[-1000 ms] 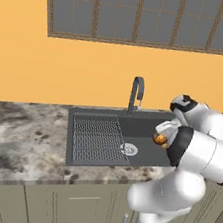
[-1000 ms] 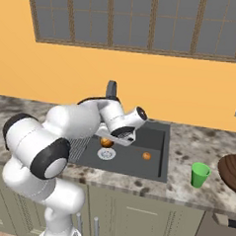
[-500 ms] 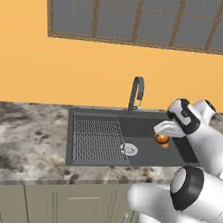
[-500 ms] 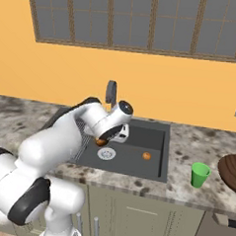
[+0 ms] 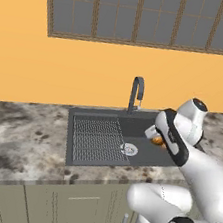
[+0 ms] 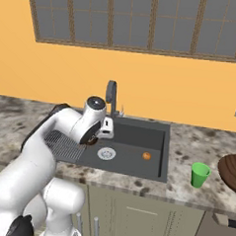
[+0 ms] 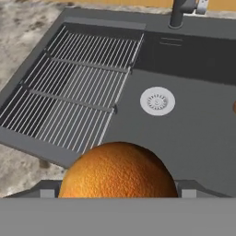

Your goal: Remove the orange and tangerine from the sink. Then move the bowl and cup from the counter to the sink for washing.

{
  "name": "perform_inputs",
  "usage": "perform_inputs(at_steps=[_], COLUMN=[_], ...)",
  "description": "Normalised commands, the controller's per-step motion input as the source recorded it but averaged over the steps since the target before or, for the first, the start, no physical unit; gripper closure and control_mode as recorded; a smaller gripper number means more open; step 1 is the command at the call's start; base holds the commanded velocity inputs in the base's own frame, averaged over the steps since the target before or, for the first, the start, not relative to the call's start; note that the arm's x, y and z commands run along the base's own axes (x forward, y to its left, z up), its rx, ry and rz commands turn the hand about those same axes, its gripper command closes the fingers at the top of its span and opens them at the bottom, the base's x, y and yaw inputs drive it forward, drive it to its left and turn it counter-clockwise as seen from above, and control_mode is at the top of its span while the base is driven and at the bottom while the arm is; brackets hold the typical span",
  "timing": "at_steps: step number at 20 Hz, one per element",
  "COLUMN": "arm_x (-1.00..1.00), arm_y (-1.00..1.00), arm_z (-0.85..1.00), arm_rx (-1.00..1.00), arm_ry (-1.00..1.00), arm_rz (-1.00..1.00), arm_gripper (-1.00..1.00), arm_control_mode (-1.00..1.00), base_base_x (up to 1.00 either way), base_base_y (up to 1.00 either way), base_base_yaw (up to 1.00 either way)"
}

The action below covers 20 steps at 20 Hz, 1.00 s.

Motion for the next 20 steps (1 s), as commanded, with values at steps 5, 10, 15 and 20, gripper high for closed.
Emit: perform_inputs(at_steps=[5,10,15,20], arm_x=[-0.14,-0.1,-0.06,-0.01], arm_y=[0.41,0.45,0.51,0.53], arm_z=[0.31,0.28,0.21,0.13], arm_rx=[-0.13,-0.09,-0.04,-0.04], arm_ry=[0.04,0.07,0.02,0.0], arm_rz=[0.0,0.0,0.0,0.0], arm_gripper=[1.0,1.0,1.0,1.0], arm_control_mode=[-1.0,-1.0,-1.0,-1.0], base_base_x=[0.0,0.0,0.0,0.0], base_base_y=[0.0,0.0,0.0,0.0], base_base_yaw=[0.0,0.0,0.0,0.0])
